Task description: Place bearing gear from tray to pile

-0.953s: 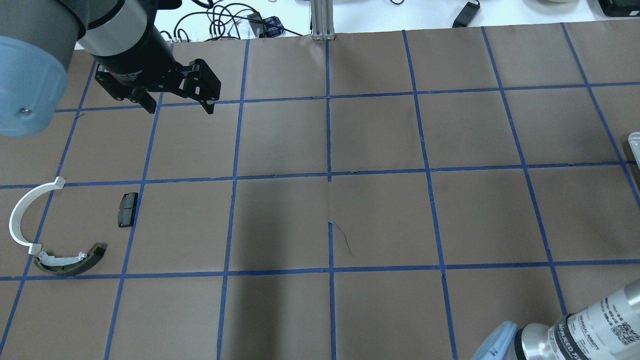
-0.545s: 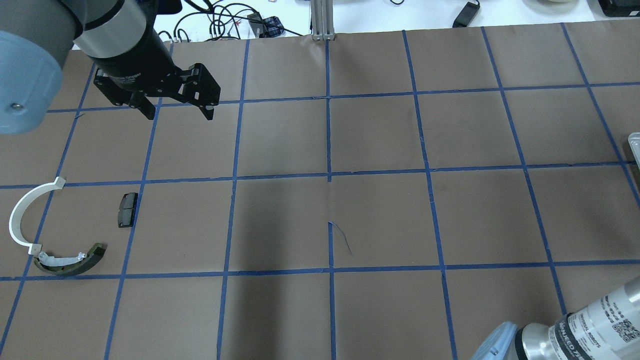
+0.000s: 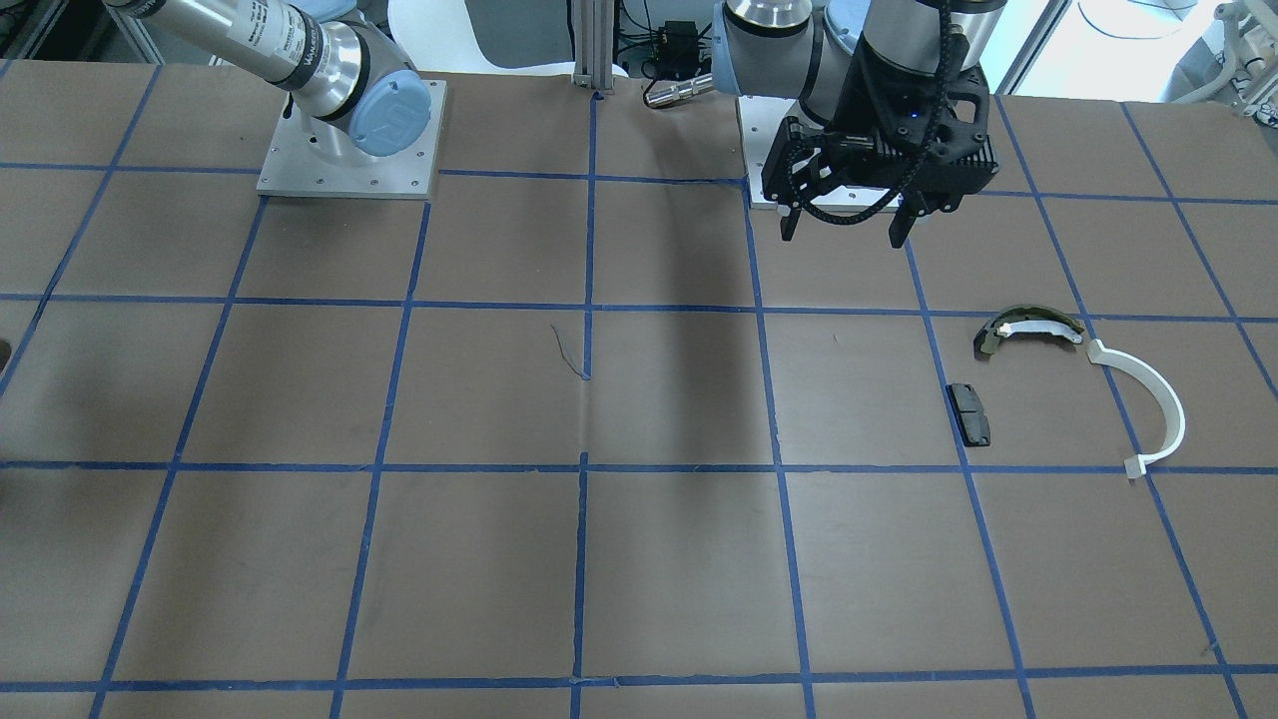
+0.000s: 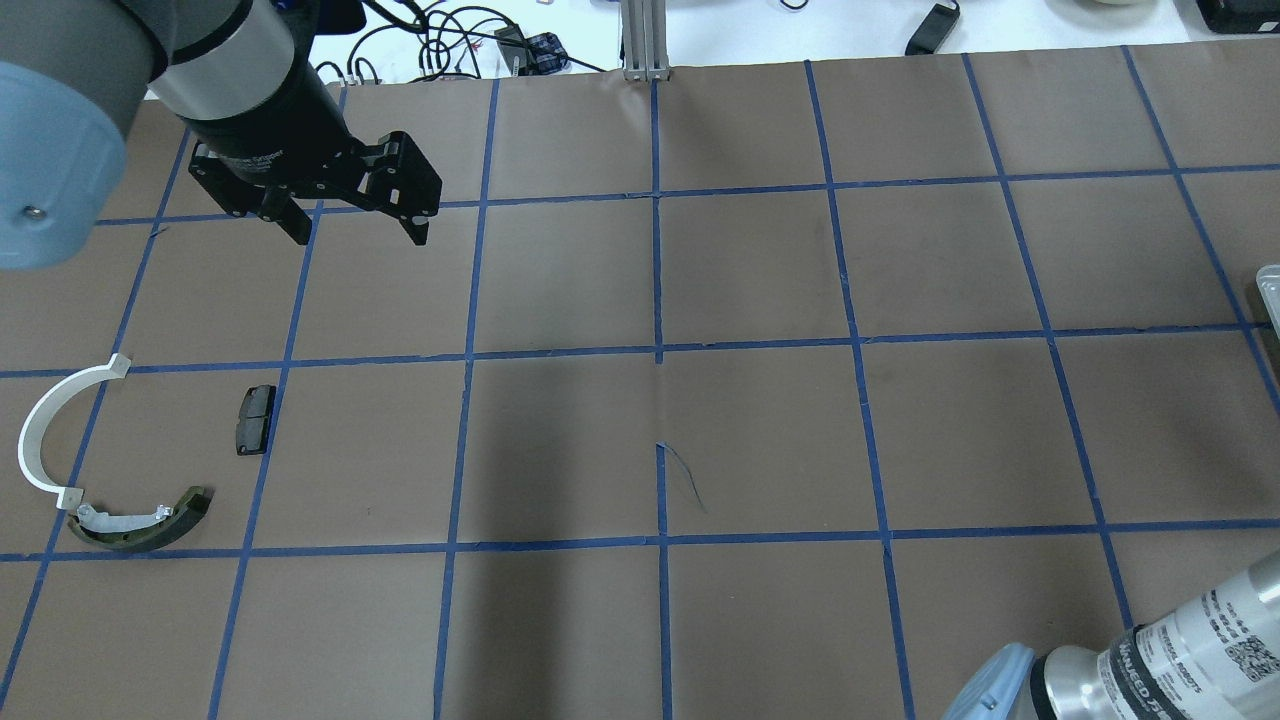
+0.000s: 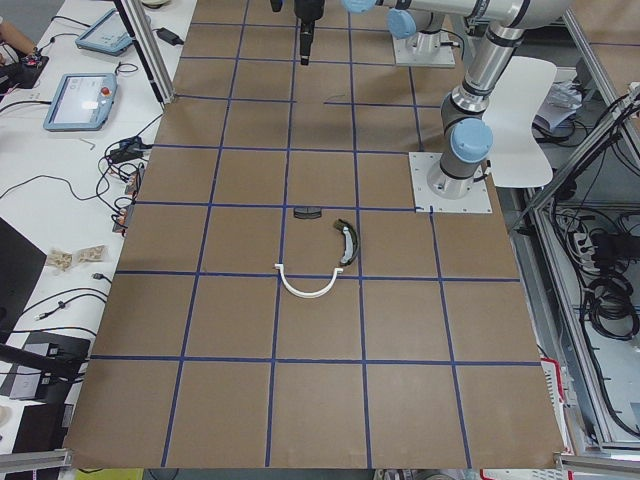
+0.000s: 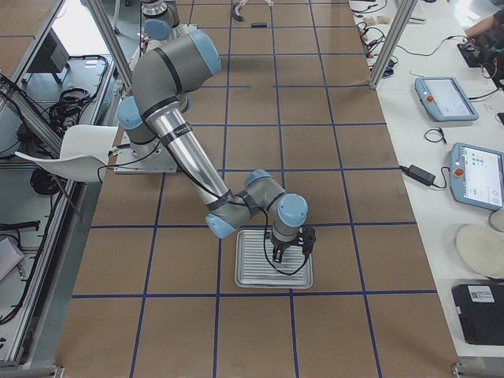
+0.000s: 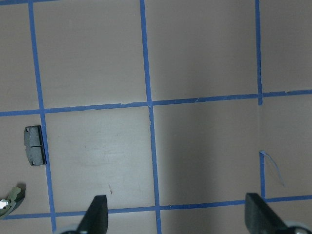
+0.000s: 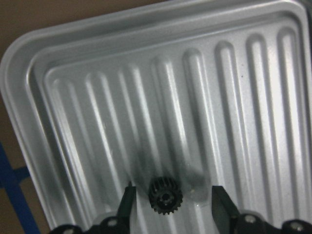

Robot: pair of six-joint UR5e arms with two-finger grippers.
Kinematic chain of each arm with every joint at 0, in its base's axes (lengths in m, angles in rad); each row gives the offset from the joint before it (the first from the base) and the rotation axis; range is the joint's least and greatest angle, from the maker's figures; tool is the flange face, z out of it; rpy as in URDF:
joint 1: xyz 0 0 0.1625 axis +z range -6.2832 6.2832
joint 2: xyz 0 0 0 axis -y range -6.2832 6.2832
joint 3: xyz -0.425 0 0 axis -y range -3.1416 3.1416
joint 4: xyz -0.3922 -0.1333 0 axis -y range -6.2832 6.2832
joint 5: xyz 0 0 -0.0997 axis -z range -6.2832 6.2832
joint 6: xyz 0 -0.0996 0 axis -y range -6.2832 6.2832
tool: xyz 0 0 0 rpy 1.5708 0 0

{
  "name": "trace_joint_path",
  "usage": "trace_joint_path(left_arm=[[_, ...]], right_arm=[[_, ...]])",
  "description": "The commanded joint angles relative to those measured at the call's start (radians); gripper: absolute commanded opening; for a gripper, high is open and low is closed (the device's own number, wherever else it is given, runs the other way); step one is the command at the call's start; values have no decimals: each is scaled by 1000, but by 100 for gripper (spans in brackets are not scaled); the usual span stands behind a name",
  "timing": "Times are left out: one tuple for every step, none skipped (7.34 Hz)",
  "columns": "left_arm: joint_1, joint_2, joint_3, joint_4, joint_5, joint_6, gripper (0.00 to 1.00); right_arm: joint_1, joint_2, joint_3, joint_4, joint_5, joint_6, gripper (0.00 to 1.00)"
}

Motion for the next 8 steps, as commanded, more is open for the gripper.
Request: trace_joint_path(left_arm=[[2,0,1,0,-2,0,100],[3,0,3,0,0,0,100],[3,-2,3,0,-5,0,100],[3,-2,3,0,-5,0,100],[3,-2,4,2,-7,-2,100],[3,-2,3,2,-5,0,100],[2,-2,4,0,-5,-2,100],[3,-2,4,2,-7,-2,100]], right_arm=[[0,2,0,2,-1,5,50],[0,0,0,2,-1,5,34],[0,-1,1,2,-1,5,16],[0,-1,1,5,-3,6,6],[0,-6,0,15,-6,6,0],[0,-15,0,20,-8,8,0],[9,-62,0,23,-17,17,0],[27,-132,1,82,-17,38,0]])
